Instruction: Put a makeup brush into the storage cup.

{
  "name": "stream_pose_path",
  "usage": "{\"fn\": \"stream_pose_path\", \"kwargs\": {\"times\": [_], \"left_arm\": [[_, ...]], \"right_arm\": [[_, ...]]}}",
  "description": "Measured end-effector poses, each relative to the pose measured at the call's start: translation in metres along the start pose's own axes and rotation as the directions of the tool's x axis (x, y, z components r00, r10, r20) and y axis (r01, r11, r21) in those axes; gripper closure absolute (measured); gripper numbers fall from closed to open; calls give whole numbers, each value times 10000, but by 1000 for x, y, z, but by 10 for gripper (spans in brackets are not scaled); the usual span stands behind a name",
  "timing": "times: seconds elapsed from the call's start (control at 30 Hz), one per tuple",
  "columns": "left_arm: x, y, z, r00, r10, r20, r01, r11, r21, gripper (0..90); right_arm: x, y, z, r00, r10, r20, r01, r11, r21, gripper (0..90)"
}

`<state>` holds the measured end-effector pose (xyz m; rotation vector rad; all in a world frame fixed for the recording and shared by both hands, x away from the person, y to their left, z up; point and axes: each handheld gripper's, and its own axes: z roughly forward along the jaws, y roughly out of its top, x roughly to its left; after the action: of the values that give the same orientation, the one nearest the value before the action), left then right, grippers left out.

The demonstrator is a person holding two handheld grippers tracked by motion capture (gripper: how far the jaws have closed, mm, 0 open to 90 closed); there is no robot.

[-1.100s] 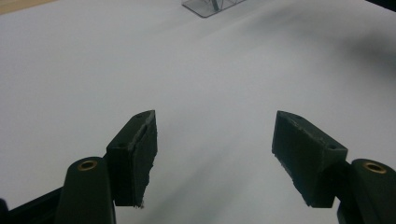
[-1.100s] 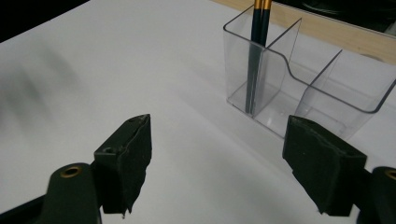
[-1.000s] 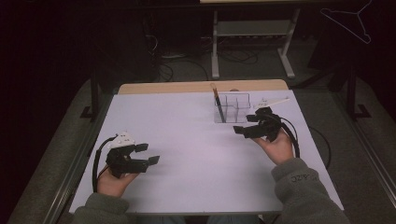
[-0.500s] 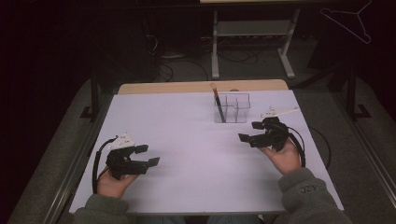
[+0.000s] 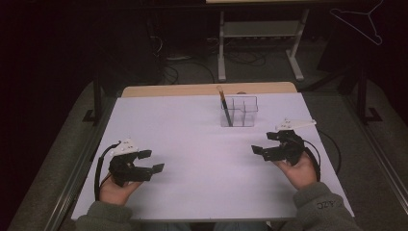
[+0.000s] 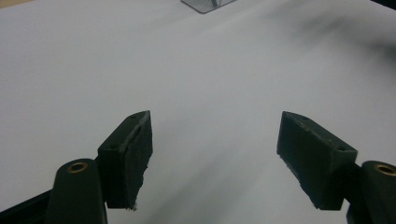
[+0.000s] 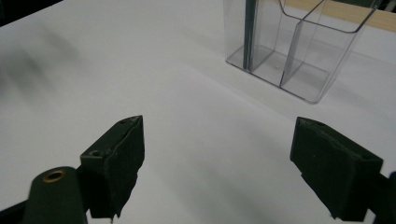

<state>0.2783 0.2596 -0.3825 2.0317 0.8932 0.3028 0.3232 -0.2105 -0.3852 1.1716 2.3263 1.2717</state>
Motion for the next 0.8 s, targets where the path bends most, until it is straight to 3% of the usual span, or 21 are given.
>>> {"fn": "stream_pose_path", "kwargs": {"times": [0.4, 0.57, 0.8], "left_arm": [[-2, -2, -1, 10000, 36, -64, -36, 10000, -25, 245], [-2, -4, 0, 9997, 213, -96, -212, 9997, 90, 244], [-4, -8, 0, 9998, 152, -132, -150, 9998, 97, 242]], "right_arm": [[0, -17, -10, 9999, 56, 139, -55, 10000, -75, 148], [-1, -26, -14, 9995, 291, 156, -289, 9995, -111, 148], [-4, -41, -16, 9984, 539, 153, -537, 9985, -98, 148]]}}
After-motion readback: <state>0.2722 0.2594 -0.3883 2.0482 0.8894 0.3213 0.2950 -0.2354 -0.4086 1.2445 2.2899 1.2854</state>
